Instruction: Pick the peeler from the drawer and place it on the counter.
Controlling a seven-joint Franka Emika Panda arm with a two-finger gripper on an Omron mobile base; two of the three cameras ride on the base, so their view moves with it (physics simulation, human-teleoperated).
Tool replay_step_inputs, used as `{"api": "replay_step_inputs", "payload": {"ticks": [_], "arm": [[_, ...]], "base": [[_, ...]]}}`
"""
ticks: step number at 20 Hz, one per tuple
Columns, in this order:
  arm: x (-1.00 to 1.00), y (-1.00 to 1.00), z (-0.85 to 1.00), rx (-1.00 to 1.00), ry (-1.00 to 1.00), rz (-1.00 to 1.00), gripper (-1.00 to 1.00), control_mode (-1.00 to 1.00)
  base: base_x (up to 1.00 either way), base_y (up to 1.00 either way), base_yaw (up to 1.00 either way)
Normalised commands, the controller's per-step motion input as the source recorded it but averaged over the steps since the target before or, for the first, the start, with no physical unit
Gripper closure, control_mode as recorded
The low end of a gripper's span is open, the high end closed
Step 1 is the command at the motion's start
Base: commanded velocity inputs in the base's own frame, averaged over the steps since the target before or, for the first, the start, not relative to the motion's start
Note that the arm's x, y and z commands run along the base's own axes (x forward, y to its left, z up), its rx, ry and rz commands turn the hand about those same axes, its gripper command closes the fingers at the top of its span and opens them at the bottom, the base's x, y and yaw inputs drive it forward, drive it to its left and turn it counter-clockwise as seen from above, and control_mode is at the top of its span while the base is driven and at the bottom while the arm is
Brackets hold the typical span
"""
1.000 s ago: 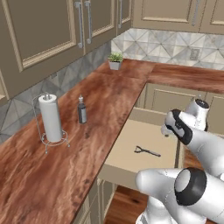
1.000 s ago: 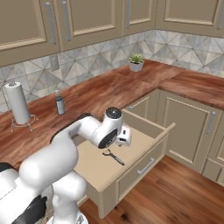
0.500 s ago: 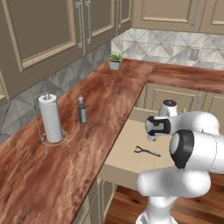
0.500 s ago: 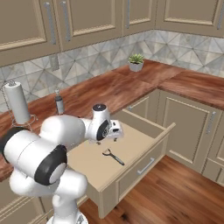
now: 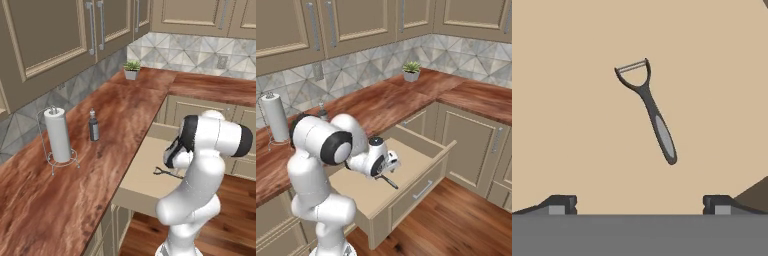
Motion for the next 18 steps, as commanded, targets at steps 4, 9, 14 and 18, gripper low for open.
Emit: {"api": "replay_step_inputs", "payload": {"ticks": [4,9,14,18], "arm": [[0.55,-0.19,-0.54,0.00,0.00,0.13,-1.00,-1.00],[0.70,-0.06,-0.32,0.00,0.00,0.13,-1.00,-1.00],[0.33,-0.48,-0.33,0.00,0.00,0.10,-1.00,-1.00],[0.14,-0.29,-0.41,0.00,0.00,0.06,-1.00,-1.00]], "base": [[0.00,0.00,0.00],[0.00,0.00,0.00],[0.00,0.00,0.00],[0.00,0.00,0.00]]}}
